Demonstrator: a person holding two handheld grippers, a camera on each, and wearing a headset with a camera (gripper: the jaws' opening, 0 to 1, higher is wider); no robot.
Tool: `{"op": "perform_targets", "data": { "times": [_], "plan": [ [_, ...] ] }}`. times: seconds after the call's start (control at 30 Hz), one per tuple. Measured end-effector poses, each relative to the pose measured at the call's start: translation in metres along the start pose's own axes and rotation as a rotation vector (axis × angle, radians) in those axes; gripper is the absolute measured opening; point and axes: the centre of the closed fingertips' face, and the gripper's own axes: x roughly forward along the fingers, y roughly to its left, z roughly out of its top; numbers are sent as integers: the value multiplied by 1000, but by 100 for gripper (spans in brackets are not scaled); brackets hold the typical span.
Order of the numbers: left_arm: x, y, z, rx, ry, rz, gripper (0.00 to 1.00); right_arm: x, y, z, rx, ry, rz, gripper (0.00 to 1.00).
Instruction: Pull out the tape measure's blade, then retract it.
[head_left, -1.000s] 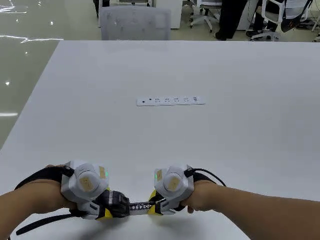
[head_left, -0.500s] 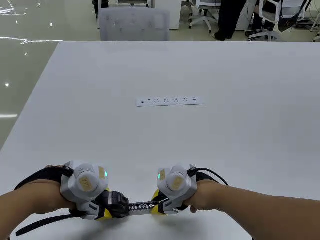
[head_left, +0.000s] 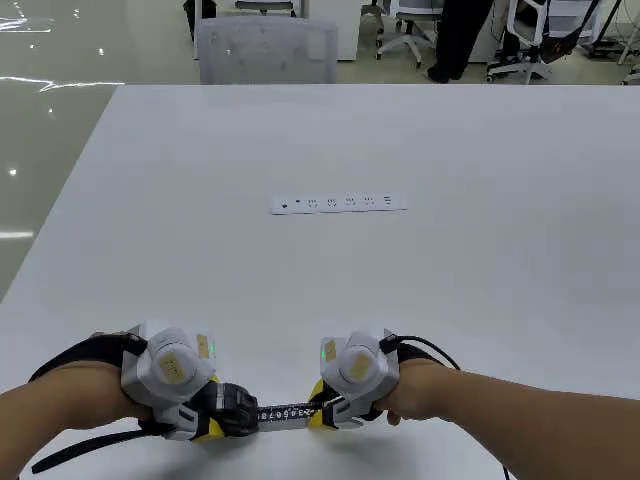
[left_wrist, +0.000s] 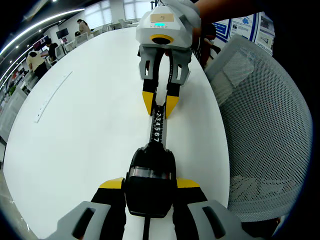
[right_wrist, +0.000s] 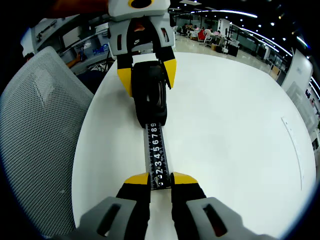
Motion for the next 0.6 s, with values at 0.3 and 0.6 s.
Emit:
{"op": "perform_targets", "data": {
  "times": [0.3,0.6],
  "plan": [
    [0,0,0,1,3,4,32,-4,-1,-6,3,3,9,13],
    [0,0,0,-4,3,7,32,-11,-3,-13,5,6,7,13]
  ]
}}
